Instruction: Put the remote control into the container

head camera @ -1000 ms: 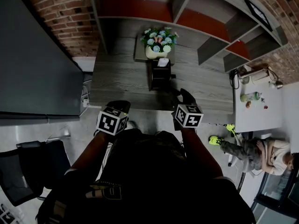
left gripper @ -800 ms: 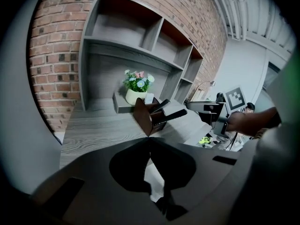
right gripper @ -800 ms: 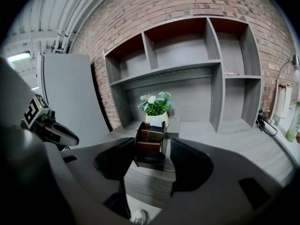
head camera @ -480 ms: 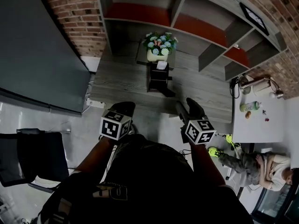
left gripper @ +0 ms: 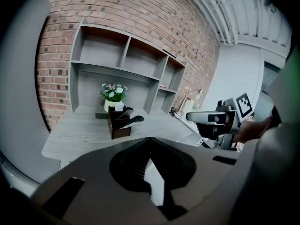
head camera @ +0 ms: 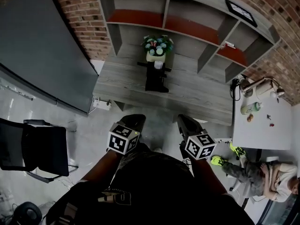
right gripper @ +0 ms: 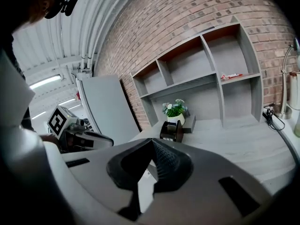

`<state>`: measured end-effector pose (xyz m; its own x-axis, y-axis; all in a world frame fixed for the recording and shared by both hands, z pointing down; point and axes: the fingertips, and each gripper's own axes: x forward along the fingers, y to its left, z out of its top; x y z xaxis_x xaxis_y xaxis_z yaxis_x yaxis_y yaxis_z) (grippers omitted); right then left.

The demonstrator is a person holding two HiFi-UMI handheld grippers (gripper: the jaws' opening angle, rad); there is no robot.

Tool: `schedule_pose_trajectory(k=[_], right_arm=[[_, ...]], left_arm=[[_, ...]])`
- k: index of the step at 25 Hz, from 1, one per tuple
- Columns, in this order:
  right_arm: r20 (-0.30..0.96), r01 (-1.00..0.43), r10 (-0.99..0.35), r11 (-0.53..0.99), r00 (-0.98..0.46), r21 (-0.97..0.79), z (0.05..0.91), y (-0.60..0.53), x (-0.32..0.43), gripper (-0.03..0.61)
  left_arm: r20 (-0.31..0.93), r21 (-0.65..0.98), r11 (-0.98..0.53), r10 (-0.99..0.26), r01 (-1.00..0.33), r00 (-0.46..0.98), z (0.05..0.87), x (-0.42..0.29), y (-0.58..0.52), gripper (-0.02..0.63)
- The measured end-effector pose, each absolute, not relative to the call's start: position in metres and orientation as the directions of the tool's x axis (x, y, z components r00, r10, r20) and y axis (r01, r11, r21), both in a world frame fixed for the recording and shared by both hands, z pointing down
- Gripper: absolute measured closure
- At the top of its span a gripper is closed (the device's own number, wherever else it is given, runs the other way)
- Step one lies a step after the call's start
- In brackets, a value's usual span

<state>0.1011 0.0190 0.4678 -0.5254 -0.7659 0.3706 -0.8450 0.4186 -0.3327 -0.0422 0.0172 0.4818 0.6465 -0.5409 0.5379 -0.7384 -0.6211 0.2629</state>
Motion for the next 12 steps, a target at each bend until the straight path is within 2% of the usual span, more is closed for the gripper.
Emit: schedule_pose_trajectory(k=[6,12], right_arm=[[0.316,-0.801,-0.753,0.447,-0.577,-0.398,0.474,0.044,0.106,0.572],[0.307,-0.795,-0.75,0.46,-0.586,-0.395,0.473,0.06,0.096,0.572]], left_arm=[[0.559,0.238,-0.553,-0.594,-0.798,0.578,0.482,-0.046,0.057,0.607],[0.59,0.212,-0.541,-0.593,-0.814,0.548,0.481,-0.062,0.066,0.607]])
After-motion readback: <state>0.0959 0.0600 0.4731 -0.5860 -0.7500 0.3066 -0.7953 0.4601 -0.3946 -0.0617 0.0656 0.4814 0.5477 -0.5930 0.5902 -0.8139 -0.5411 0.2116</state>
